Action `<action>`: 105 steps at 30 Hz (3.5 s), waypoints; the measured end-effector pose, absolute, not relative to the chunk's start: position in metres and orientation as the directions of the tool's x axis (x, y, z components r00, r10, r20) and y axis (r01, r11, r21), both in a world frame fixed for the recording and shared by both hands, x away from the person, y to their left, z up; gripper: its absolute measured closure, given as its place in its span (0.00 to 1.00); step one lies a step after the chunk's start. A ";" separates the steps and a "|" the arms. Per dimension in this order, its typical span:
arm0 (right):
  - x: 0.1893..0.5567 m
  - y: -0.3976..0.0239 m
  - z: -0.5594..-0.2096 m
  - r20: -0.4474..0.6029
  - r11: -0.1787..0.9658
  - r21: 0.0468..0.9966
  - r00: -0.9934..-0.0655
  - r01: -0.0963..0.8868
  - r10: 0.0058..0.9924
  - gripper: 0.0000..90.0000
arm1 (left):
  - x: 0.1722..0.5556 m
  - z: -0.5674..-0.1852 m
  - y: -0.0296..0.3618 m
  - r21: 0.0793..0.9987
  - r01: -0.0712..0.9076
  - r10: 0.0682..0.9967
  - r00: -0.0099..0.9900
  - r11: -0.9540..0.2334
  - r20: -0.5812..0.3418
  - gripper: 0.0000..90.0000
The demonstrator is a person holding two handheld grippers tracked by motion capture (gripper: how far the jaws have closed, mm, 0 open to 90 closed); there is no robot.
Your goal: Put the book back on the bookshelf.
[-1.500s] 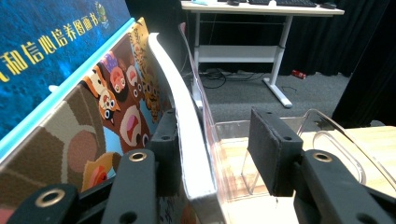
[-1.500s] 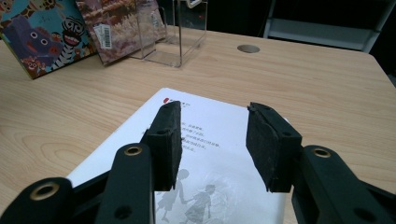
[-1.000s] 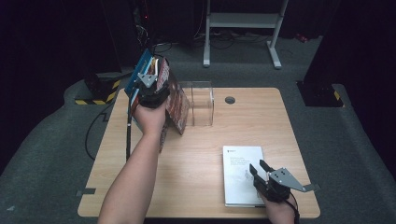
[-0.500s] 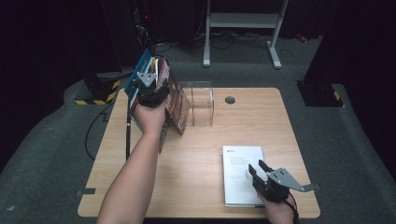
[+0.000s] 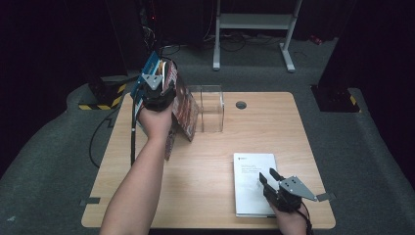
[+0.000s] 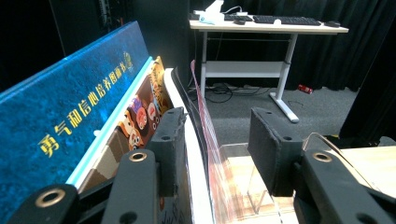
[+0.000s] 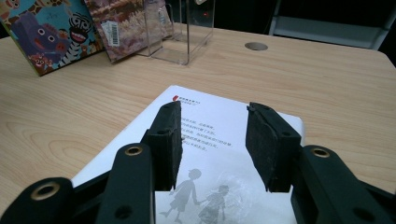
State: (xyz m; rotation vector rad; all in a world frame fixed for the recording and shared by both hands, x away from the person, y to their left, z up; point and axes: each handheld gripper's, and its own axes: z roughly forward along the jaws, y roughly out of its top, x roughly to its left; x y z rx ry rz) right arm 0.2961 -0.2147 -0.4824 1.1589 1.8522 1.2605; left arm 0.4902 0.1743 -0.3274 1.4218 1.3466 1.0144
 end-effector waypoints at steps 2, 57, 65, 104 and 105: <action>0.296 -0.215 -0.483 -0.010 0.165 0.932 -0.432 0.322 0.902 0.62 | 0.490 -0.327 0.175 0.967 0.256 0.997 0.069 0.001 -0.019 0.63; 0.296 -0.214 -0.483 -0.015 0.176 0.929 -0.443 0.324 0.897 0.62 | 0.470 -0.358 0.134 0.959 0.275 0.971 0.241 -0.064 -0.004 0.58; 0.295 -0.213 -0.483 -0.019 0.182 0.929 -0.448 0.324 0.894 0.62 | 0.461 -0.380 0.124 0.935 0.335 0.945 0.327 -0.118 0.002 0.51; 0.295 -0.224 -0.487 -0.023 0.210 0.903 -0.447 0.374 0.894 0.61 | 0.411 -0.471 0.092 0.797 0.498 0.816 0.578 -0.341 -0.012 0.17; 0.295 -0.225 -0.487 -0.016 0.202 0.904 -0.442 0.378 0.897 0.62 | 0.409 -0.474 0.092 0.791 0.502 0.810 0.587 -0.349 -0.015 0.16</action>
